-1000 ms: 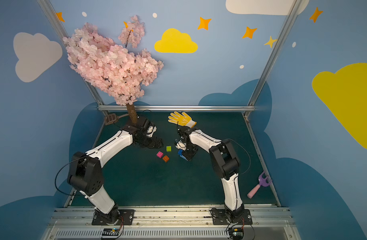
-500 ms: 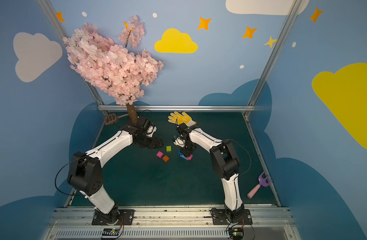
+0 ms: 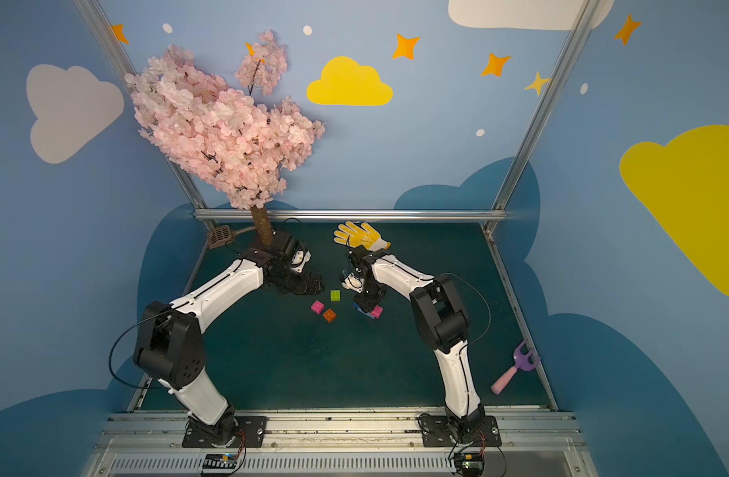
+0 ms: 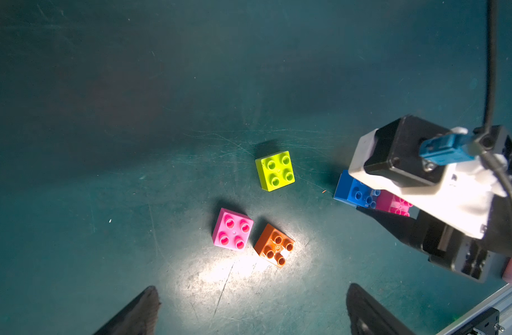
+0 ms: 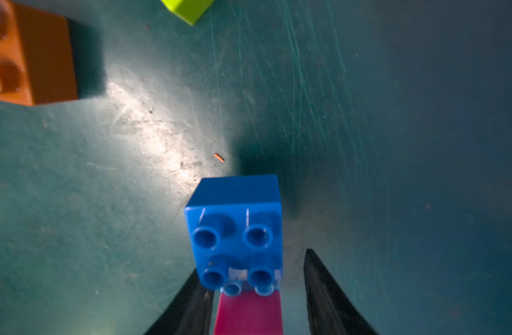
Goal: Assemble the letter y with lego
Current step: Pick up the lego brick from the center of the board.
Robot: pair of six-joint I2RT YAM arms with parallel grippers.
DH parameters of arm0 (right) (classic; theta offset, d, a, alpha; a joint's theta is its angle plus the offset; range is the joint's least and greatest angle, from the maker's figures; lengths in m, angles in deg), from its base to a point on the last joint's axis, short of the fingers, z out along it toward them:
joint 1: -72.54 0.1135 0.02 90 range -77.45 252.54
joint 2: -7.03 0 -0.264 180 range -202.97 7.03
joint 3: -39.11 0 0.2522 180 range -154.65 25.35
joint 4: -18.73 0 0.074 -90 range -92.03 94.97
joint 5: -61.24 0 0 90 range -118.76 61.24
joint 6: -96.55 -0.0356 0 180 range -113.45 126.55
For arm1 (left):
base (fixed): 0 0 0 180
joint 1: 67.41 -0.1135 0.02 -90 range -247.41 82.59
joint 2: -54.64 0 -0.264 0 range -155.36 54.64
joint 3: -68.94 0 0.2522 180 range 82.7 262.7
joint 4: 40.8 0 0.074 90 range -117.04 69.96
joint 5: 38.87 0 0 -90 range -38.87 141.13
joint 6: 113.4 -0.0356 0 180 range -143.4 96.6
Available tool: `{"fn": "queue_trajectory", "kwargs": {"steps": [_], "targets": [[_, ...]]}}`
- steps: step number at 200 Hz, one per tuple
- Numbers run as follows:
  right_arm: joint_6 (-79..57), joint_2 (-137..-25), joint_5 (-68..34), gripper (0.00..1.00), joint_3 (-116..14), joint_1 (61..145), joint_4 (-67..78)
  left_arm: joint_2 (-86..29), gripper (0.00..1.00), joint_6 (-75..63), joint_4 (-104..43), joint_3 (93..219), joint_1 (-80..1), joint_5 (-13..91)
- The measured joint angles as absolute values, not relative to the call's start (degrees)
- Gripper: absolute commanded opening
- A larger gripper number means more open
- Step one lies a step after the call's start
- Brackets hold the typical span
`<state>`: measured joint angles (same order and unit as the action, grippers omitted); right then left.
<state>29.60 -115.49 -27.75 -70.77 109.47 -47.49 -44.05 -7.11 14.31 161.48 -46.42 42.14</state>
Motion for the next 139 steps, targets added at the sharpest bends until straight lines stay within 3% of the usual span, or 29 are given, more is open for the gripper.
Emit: {"fn": "queue_trajectory", "kwargs": {"steps": [97,139], "targets": [[30.0,-117.1,-27.5,0.48,-70.7,109.5,-47.0,-44.1,1.0,-7.1,14.3,161.5,-46.4,42.1],[30.0,-117.1,-27.6,0.36,-70.7,109.5,-46.9,-44.1,1.0,-7.1,14.3,161.5,-46.4,42.1]]}}
